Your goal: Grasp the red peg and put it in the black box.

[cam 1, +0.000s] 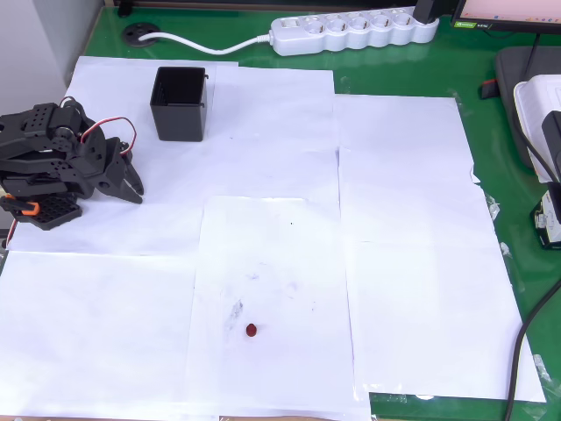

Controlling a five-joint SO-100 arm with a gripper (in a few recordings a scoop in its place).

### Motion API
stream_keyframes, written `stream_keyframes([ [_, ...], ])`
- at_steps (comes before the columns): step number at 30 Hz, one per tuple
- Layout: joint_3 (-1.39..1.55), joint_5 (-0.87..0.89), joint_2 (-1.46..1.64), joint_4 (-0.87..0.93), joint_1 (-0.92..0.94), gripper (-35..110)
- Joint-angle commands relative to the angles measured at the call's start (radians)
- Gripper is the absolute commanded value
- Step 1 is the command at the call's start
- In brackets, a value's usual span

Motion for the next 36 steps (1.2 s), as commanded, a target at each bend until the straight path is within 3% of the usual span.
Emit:
stream_keyframes([
  [1, 0.020, 0.080, -0.037, 0.069, -0.014, 0],
  [16, 0.020, 0.071, -0.037, 0.072, -0.014, 0],
  [24, 0.028, -0.038, -0.032, 0.061, 0.021, 0],
  [31, 0.336, 0.006, 0.026, 0.167, -0.054, 0],
  [36, 0.629, 0.061, 0.268, 0.282, -0.043, 0],
])
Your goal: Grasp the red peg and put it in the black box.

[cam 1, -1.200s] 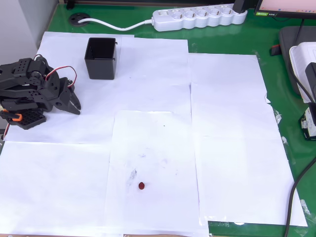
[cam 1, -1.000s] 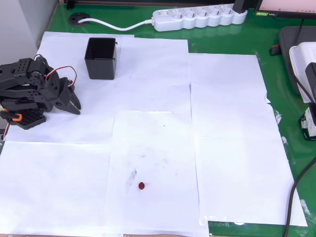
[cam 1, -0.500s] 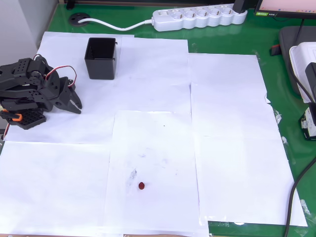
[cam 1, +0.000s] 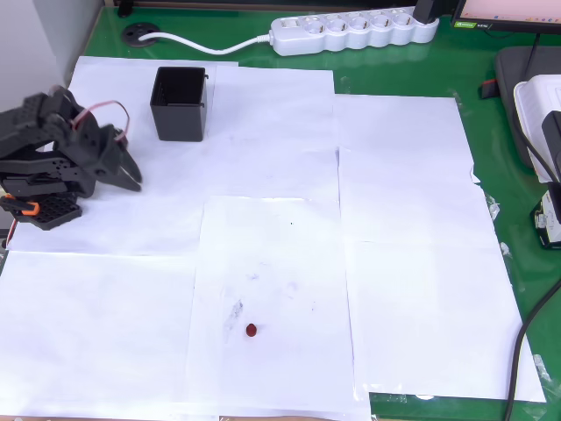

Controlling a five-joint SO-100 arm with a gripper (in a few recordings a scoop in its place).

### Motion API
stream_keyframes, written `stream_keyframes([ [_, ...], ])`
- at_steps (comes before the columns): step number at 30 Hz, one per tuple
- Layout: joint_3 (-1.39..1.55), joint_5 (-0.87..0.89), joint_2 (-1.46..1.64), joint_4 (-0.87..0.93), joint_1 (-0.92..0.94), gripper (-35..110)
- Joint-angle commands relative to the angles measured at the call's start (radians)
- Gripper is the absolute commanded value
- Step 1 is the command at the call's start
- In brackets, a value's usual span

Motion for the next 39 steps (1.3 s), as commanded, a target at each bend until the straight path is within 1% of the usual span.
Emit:
stream_keyframes([
  [1, 0.313, 0.035, 0.195, 0.077, 0.017, 0],
  [3, 0.413, 0.049, 0.282, 0.101, 0.032, 0],
  [6, 0.518, 0.061, 0.385, 0.083, 0.075, 0],
  [13, 0.646, 0.031, 0.555, -0.067, 0.219, 0],
  [18, 0.683, 0.025, 0.681, -0.173, 0.307, 0],
  [25, 0.790, -0.028, 0.907, -0.249, 0.422, 0],
  [30, 0.782, -0.055, 0.974, -0.304, 0.457, 0],
  [36, 0.742, -0.069, 1.023, -0.425, 0.495, 0],
  [39, 0.713, -0.104, 1.068, -0.506, 0.537, 0],
])
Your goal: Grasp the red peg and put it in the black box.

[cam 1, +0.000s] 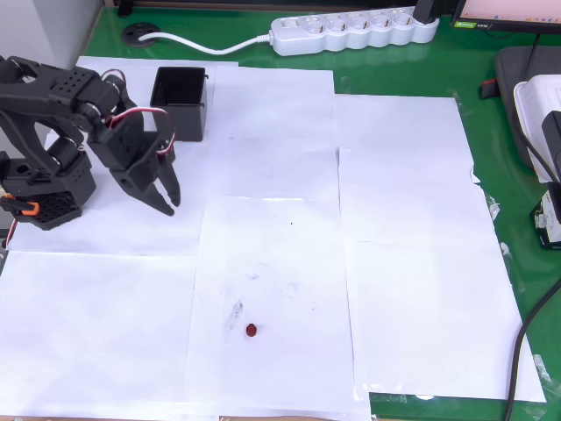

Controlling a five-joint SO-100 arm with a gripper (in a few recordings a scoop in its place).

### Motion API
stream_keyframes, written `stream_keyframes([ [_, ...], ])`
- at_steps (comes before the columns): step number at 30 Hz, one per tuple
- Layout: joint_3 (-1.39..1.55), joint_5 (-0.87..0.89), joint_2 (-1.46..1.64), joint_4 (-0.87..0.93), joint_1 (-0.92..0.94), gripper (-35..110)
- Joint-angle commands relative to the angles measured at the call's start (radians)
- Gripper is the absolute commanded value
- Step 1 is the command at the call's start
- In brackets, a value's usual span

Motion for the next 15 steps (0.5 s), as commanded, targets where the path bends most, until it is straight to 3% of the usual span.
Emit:
stream_keyframes([
  [1, -0.009, -0.049, 0.049, -0.092, 0.055, 0],
  [15, -0.256, -0.221, 0.132, -0.411, 0.198, 0],
])
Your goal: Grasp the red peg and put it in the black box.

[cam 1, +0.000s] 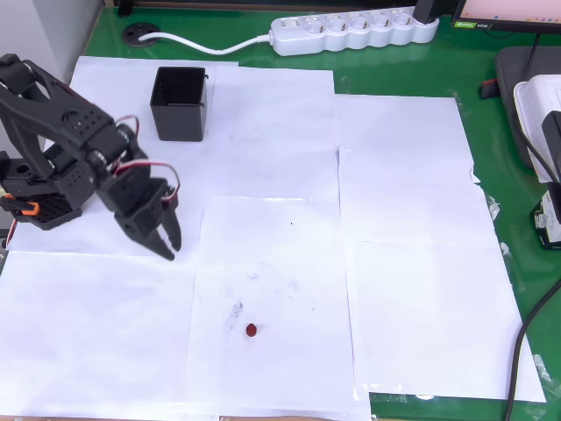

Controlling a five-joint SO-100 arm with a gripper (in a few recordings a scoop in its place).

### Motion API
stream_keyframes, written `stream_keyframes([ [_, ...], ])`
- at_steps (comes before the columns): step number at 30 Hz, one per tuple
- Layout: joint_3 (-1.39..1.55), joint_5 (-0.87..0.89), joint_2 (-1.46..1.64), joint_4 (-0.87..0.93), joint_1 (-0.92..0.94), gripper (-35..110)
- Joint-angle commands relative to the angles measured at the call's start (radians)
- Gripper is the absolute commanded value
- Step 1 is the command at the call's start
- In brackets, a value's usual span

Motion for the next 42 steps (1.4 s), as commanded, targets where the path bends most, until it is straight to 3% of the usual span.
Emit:
stream_keyframes([
  [1, -0.014, -0.011, 0.020, -0.094, 0.018, 0],
  [4, -0.080, -0.023, 0.021, -0.224, 0.023, 0],
  [17, -0.078, -0.057, 0.166, -0.446, 0.086, 0],
  [25, -0.249, -0.069, 0.259, -0.888, 0.086, 0],
  [42, -0.316, 0.067, 0.483, -1.417, 0.031, 0],
])
